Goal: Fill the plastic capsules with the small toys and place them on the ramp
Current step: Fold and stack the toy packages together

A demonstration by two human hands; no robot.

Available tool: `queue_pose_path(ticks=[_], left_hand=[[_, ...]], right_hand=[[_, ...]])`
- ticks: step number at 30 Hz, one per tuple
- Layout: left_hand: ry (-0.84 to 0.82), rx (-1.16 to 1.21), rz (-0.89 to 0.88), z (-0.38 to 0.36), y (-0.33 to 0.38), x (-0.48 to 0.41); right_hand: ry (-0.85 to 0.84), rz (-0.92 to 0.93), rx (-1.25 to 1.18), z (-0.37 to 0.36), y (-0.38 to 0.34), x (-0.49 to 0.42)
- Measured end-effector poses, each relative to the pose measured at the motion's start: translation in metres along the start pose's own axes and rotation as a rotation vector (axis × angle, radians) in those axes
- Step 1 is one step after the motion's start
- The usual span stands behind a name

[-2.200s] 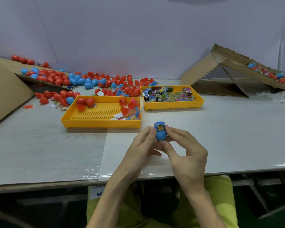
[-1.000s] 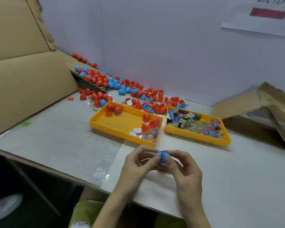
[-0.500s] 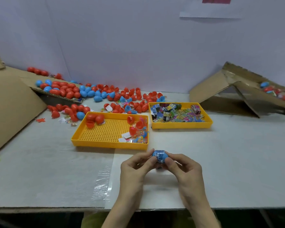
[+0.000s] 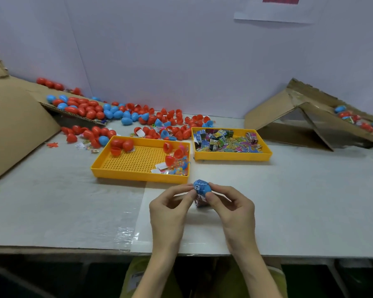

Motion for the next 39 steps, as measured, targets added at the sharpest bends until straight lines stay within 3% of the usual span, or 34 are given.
queue_pose_path(ticks=[6,17,39], left_hand=[[-0.093,0.112,0.081,-0.001,-0.005,-0.001],[-0.072,-0.038,0.03,-0.003,0.0,0.002],[-0.07,-0.015,-0.039,-0.003,-0.004,-0.001]], right_hand=[[-0.024,0.015,-0.032,0.001,0.001,0.001],[-0.088,0.002,0.012,-0.001,0.0,0.003],[-0.074,0.024,-0.034,0.005,0.008,0.002]])
Point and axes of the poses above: each hand's wrist, its own x-axis away from the middle knuckle, its own z-axis out of the back of the hand, y = z × x, the point moved 6 cm from there along -x, towards the middle knuckle, and after that the axes turned 13 degrees about -y, right-handed, at the moved point
